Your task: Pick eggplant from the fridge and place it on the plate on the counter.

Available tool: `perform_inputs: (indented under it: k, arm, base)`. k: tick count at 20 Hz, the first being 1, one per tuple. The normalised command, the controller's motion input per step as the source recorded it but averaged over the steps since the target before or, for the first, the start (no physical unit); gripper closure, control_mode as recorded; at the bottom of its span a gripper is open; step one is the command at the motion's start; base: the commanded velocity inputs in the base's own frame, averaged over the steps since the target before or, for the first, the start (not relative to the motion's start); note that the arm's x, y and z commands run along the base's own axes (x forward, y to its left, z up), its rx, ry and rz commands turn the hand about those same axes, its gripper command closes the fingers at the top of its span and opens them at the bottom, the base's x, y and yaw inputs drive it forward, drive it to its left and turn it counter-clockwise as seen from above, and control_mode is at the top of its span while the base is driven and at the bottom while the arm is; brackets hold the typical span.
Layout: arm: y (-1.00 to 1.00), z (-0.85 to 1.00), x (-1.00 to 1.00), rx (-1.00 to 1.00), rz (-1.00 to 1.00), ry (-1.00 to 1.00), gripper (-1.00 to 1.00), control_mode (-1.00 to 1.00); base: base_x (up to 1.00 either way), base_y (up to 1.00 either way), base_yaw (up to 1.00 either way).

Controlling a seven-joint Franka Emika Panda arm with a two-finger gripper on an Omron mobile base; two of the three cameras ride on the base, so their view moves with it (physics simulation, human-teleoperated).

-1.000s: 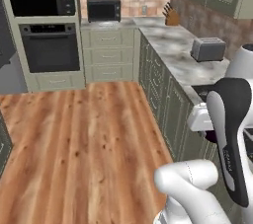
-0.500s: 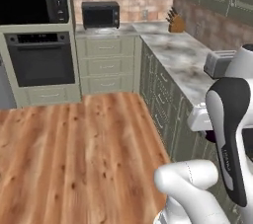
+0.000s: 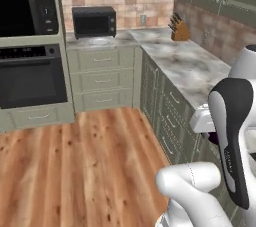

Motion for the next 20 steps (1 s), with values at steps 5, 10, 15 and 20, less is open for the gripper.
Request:
perform_inputs:
  k: [5, 10, 15, 20]
  arm:
    - [0.0, 0.0, 0.0, 0.0, 0.0, 0.0, 1.0, 1.0]
    - [0.0, 0.0, 0.0, 0.0, 0.0, 0.0, 1.0, 1.0]
    - [0.0, 0.0, 0.0, 0.0, 0.0, 0.0, 1.0, 1.0]
    - [0.0, 0.0, 0.0, 0.0, 0.0, 0.0, 1.0, 1.0]
  base:
    - [1.0, 0.37, -0.2]
    - [1.0, 0.32, -0.1]
    - [1.0, 0.0, 0.0]
    - [1.0, 0.0, 0.0]
